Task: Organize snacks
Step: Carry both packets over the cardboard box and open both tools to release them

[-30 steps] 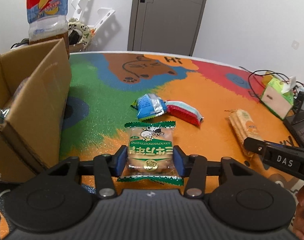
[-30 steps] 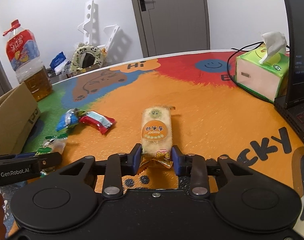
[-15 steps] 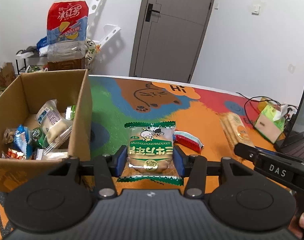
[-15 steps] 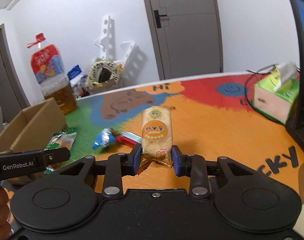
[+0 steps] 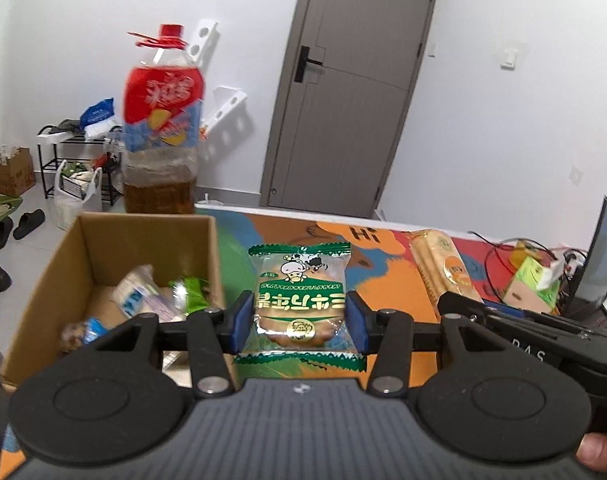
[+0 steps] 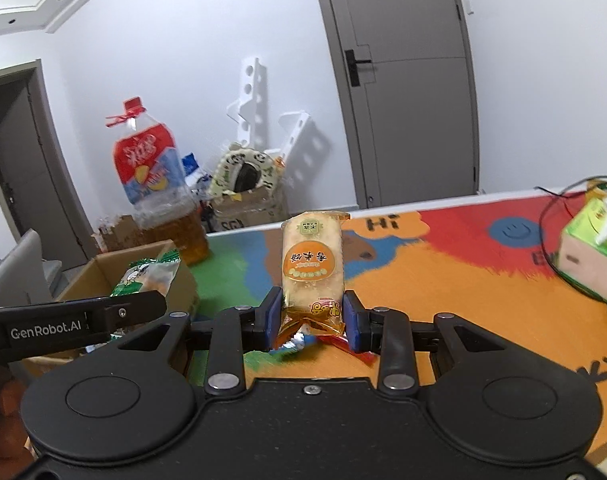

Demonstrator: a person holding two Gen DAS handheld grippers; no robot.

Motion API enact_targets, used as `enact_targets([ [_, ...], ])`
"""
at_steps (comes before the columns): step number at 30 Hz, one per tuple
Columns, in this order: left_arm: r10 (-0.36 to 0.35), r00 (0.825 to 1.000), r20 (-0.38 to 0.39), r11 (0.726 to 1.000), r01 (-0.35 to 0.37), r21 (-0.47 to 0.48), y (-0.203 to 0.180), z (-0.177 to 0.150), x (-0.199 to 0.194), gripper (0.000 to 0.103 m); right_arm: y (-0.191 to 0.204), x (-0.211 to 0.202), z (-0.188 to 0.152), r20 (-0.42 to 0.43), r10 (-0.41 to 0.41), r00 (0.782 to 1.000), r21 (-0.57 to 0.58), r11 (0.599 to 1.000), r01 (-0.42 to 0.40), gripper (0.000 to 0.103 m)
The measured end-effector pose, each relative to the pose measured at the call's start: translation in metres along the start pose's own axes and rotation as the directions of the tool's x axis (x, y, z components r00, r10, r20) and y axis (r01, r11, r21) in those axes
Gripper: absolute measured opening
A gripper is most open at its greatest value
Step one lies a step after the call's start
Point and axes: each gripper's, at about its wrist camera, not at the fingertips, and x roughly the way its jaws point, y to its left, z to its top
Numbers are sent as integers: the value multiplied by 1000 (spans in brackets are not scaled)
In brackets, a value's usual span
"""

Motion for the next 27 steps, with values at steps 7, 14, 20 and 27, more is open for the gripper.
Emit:
enact_targets([
  [7,49,999,23,998,-49,-31,35,13,-6,48,29,10,12,10,44,999,-25,999,-44,33],
  [14,104,994,23,992,-102,-70,72,21,-5,48,62,28,20,-1,83,997,-54,995,-83,33],
  [20,135,991,21,986,-132,-104,103,29,-4,48,90,44,26,-20,112,993,-88,990,-114,33],
  [27,151,989,-1,979,-150,-139,130,36,5,48,116,56,34,-35,128,991,-134,982,-132,33],
])
